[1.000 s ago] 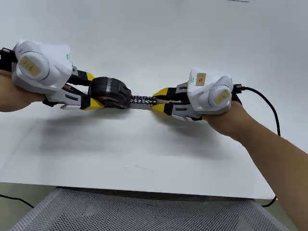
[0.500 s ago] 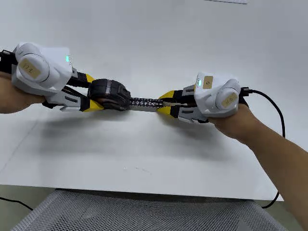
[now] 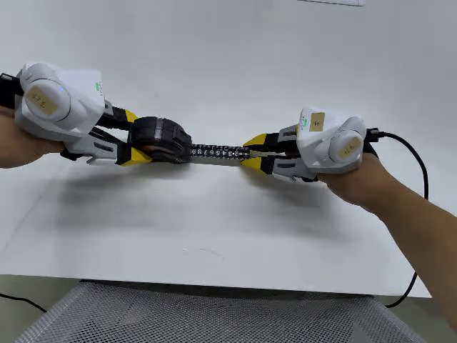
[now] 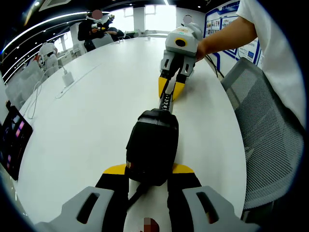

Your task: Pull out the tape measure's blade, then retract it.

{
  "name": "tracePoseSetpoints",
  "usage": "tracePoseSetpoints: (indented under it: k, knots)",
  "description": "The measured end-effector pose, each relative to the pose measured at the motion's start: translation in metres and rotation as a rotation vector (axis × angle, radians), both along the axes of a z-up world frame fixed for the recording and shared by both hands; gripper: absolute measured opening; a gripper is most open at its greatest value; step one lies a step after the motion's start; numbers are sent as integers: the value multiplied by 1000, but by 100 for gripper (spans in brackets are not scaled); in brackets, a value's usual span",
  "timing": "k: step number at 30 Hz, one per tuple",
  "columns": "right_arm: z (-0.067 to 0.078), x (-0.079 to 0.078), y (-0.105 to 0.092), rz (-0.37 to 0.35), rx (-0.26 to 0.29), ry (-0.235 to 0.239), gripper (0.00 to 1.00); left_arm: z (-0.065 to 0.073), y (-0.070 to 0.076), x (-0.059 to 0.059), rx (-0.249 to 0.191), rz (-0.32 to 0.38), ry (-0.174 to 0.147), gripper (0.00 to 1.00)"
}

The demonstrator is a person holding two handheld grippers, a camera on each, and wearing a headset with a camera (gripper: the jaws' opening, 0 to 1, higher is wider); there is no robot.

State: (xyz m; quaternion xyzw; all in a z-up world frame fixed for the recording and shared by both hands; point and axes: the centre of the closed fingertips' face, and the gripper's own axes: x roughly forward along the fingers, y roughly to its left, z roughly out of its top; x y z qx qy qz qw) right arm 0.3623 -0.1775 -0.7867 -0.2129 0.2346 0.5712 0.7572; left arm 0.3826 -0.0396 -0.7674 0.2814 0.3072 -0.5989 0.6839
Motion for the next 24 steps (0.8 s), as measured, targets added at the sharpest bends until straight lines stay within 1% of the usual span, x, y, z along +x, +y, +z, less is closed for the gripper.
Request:
tracePoseSetpoints:
  k: [8,24]
  knots:
    - [0,-3,-9,-6,-14,-4,8,0,0,0,2,-3,-2,25]
    - [4,-9,-21,-5,-30,-8,8,0,0,0,1,-3,-2,25]
